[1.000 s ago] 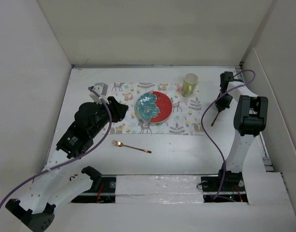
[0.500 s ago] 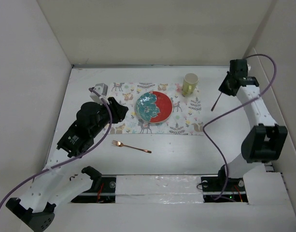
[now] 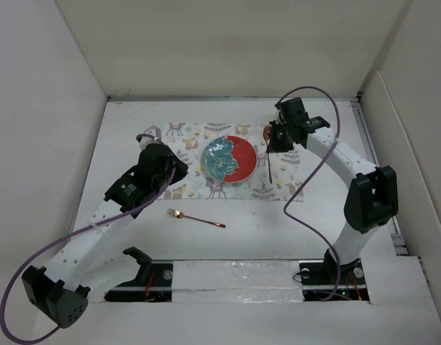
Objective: Set the dinner table for one person
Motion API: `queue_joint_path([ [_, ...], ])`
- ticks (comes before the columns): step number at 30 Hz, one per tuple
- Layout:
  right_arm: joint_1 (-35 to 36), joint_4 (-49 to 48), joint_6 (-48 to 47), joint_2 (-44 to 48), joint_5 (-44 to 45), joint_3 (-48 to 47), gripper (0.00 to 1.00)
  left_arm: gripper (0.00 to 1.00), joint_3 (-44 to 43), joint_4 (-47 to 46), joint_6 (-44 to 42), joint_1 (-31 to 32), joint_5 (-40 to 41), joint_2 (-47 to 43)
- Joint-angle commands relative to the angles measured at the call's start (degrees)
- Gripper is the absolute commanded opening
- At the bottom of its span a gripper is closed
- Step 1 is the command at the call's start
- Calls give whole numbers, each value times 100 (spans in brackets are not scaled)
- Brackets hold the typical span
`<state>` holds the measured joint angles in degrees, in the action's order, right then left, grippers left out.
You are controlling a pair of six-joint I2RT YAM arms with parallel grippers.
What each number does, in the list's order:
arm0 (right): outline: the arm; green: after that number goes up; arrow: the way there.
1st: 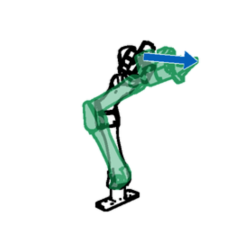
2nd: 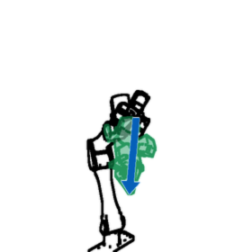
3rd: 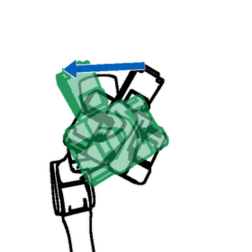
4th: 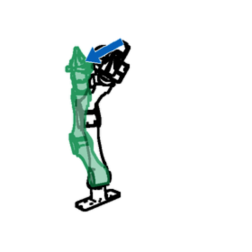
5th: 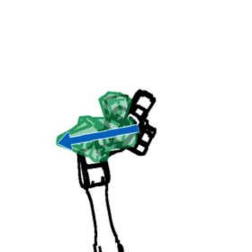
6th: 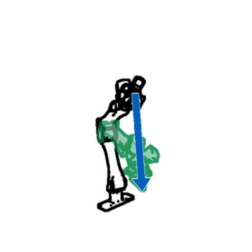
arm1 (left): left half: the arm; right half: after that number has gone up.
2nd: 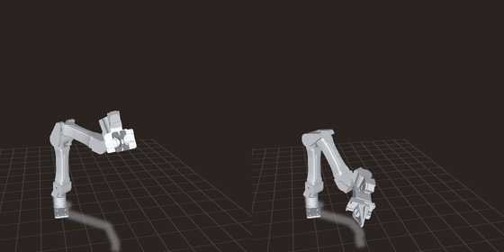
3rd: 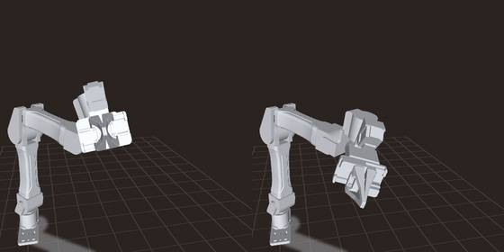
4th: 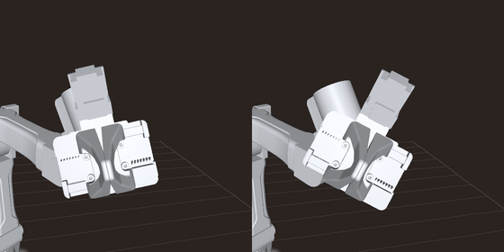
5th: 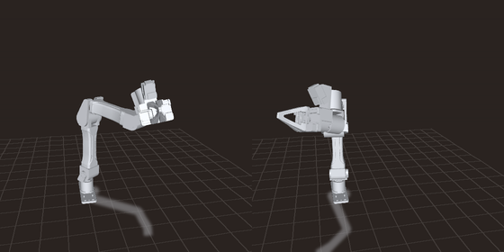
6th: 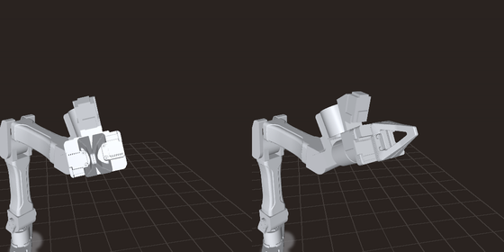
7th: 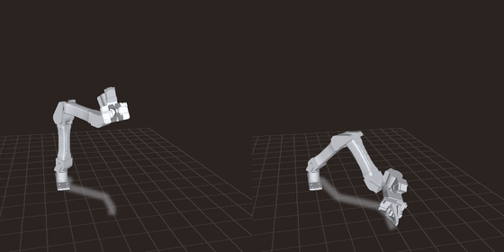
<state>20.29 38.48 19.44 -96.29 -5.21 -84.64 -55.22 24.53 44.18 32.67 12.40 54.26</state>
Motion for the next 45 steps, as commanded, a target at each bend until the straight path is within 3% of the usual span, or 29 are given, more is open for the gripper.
queue_joint_path([
  [1, 10, -244, -116, -284, -112, -210, 0, 0, 204, 210, 564, 21, -150, -47],
  [5, 62, -209, -90, -1065, 177, -553, 0, 0, 1159, -186, 1011, 21, -685, -626],
  [13, -43, -157, -11, -1866, 345, -896, 0, 0, 1742, 201, 1452, 284, -757, -398],
  [17, -96, -8, 51, -2261, 389, -1212, 0, 21, 2129, 8, 1672, 284, -818, -364],
  [23, -96, -33, 139, -2491, 486, -1335, 0, 41, 2454, -133, 1883, 284, -968, -126],
  [27, -43, 72, 235, -2623, 785, -1389, 13, 51, 2683, -370, 2041, 284, -1099, 58],
  [32, 10, -86, 297, -2272, 672, -1257, 39, 52, 2736, -406, 2287, 284, -1021, 102],
  [36, 123, -7, 367, -1772, 356, -1275, 49, 52, 2754, -379, 2559, 284, -714, 198],
  [40, 282, -16, 481, -1210, 319, -1020, 51, 51, 2719, -274, 2701, 284, -406, 401],
  [45, 607, -288, 709, 141, 407, -186, 50, 49, 2596, -81, 2771, 363, -318, 673],
])
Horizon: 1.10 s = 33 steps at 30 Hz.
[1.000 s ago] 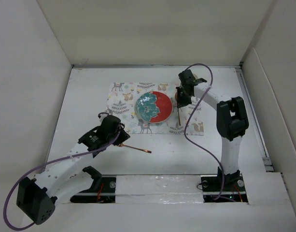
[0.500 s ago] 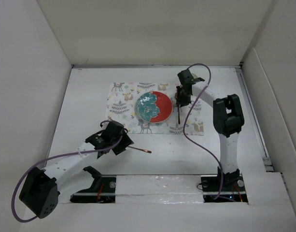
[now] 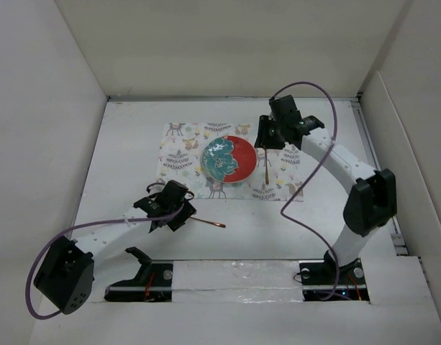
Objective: Set the dinner table for one person
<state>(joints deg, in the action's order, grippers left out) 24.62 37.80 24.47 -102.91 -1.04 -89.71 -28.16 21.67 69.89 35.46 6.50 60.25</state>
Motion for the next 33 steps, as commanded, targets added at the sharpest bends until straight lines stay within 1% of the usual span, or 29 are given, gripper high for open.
queue_joint_path([
  [1, 175, -299, 225, 1017, -28, 471, 45, 49, -128, 258, 262, 179, 351, 118],
  [2, 235, -404, 225, 1245, -211, 646, 42, 48, -215, 363, 480, 328, 569, 241],
  [3, 297, -614, 295, 1648, -317, 970, 39, 48, -286, 425, 586, 486, 676, 346],
  [4, 350, -694, 339, 1852, -414, 1138, 36, 48, -356, 495, 727, 714, 755, 478],
  [6, 516, -1001, 479, 2343, -607, 1586, 36, 46, -541, 549, 973, 769, 660, 1074],
  [7, 570, -1003, 480, 2468, -608, 1701, 36, 46, -541, 549, 1035, 821, 659, 1077],
  [10, 710, -1012, 541, 2793, -731, 2000, 36, 43, -699, 680, 1315, 945, 843, 1462],
  [14, 781, -854, 498, 3232, -731, 2221, 37, 37, -883, 952, 1440, 1015, 984, 1832],
  [19, 728, -687, 366, 3541, -722, 2397, 37, 34, -1252, 1523, 1519, 1068, 1274, 2192],
  [22, 676, -677, 366, 3831, -906, 2485, 38, 32, -1534, 1971, 1624, 1068, 1450, 2543],
  [23, 676, -739, 366, 3910, -1116, 2511, 38, 31, -1630, 2190, 1677, 1120, 1433, 2736],
  [28, 676, -800, 462, 4358, -1548, 2660, 38, 28, -1842, 2605, 1870, 1349, 1406, 3238],
  [30, 676, -845, 462, 4446, -1645, 2713, 38, 21, -1921, 2614, 1845, 1401, 1371, 3475],
  [31, 676, -836, 454, 4499, -1645, 2748, 39, 19, -1938, 2605, 1853, 1402, 1354, 3546],
  [32, 676, -775, 445, 4517, -1610, 2740, 39, 11, -1982, 2623, 1862, 1402, 1319, 3660],
  [33, 676, -748, 445, 4526, -1584, 2740, 39, 8, -2000, 2640, 1871, 1402, 1327, 3704],
])
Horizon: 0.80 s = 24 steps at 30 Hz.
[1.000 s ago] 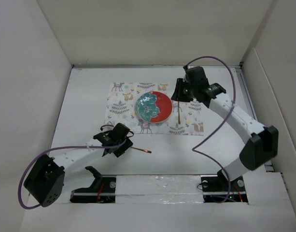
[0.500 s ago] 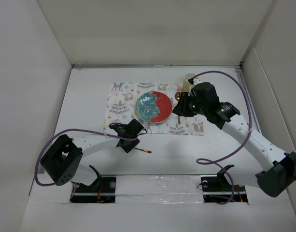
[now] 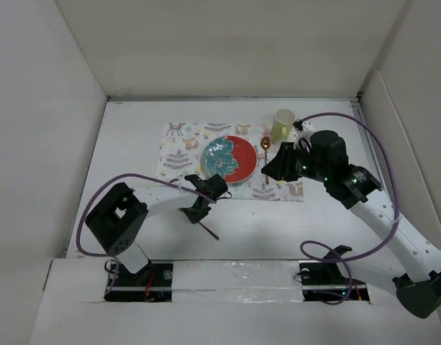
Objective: Set the dinner table for one person
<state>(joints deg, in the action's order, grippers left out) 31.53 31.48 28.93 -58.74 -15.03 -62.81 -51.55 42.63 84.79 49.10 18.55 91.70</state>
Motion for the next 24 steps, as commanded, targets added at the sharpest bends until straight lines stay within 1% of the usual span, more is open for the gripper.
queue_joint_path([
  [1, 63, -81, -1, 126, -159, 23, 38, 3, 330, 562, 423, 38, 123, 577],
  [2, 116, -64, -1, 170, -132, 40, 38, 0, 356, 562, 441, 90, 123, 542],
  [5, 169, 33, -36, 205, -62, -3, 39, 0, 540, 562, 564, 91, 106, 280],
  [7, 169, 68, -54, 205, -44, -21, 39, 0, 584, 614, 538, 283, 140, 42],
  [8, 169, 86, -54, 214, -53, -21, 39, 0, 498, 850, 503, 397, 201, -142],
  [9, 222, 103, -63, 196, -44, -21, 39, 0, 401, 1026, 520, 686, 246, -213],
  [10, 222, 95, -71, 188, -44, -12, 39, 0, 270, 1237, 503, 845, 298, -284],
  [11, 222, 112, -71, 170, -36, -4, 39, 0, -45, 1674, 451, 1012, 447, -354],
  [13, 222, 95, -71, 144, -18, -4, 39, 0, -407, 2063, 328, 1459, 614, -363],
  [14, 222, 103, -63, 117, 0, -4, 39, 0, -722, 2248, 232, 1540, 798, -337],
  [15, 222, 112, -63, 100, 8, -21, 39, 0, -847, 2249, -222, 1541, 869, -346],
  [16, 161, 121, -63, 74, 17, -12, 39, 0, -978, 2241, -392, 1541, 974, -320],
  [17, 161, 104, -54, 65, 70, -12, 39, 0, -1197, 2241, -541, 1541, 1280, -311],
  [18, 108, 86, -54, 64, 114, 31, 39, 0, -1443, 2197, -1013, 1402, 1657, -276],
  [19, 108, 86, -54, 64, 114, 32, 39, 0, -1567, 2136, -1017, 1287, 1809, -249],
  [20, 56, 138, -54, 64, 175, 32, 39, 0, -1690, 2092, -1244, 1173, 1967, -223],
  [21, 55, 156, -54, 64, 202, 32, 39, 0, -1805, 1987, -1820, 1024, 2125, -197],
  [22, -6, 200, -36, 73, 245, 32, 39, 0, -1945, 1481, -2287, 866, 2283, -170],
  [23, -85, 218, -54, 91, 315, 32, 39, 0, -1999, 1224, -2701, 490, 2320, -153],
  [24, -85, 253, -45, 108, 351, 23, 38, 0, -2052, 995, -3105, 321, 2381, -144],
])
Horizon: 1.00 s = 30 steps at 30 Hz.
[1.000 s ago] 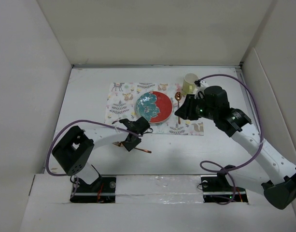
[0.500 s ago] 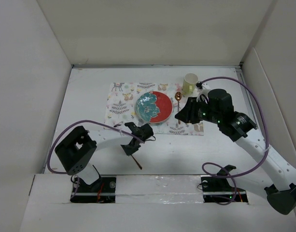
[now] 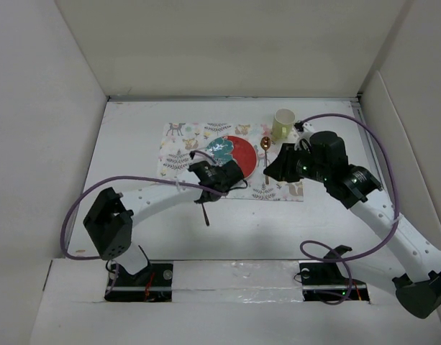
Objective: Set the dinner table for one person
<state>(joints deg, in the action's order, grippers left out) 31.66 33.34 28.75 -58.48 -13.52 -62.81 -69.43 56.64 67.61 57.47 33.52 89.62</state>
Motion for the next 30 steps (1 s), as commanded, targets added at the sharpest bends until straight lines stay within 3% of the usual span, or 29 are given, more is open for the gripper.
queue_joint_path([
  [1, -247, 111, -28, 108, 200, 14, 38, 0, -299, -1061, -2348, -683, 937, 64],
  [4, -449, 137, 25, 135, 148, 5, 39, 0, -439, -2170, -3784, -1447, 484, 125],
  [7, -520, 181, 51, 144, 130, 5, 39, 0, -606, -2892, -4597, -2046, -80, 283],
  [11, -626, 181, 69, 188, 121, 119, 39, 0, -984, -3062, -5431, -2495, -222, 810],
  [16, -731, 251, 69, 179, 191, 225, 39, 0, -1371, -3133, -5803, -2548, 58, 1504],
  [30, -846, 410, -36, 56, 359, 348, 40, 0, -1723, -3335, -5759, -2794, -592, 2278],
])
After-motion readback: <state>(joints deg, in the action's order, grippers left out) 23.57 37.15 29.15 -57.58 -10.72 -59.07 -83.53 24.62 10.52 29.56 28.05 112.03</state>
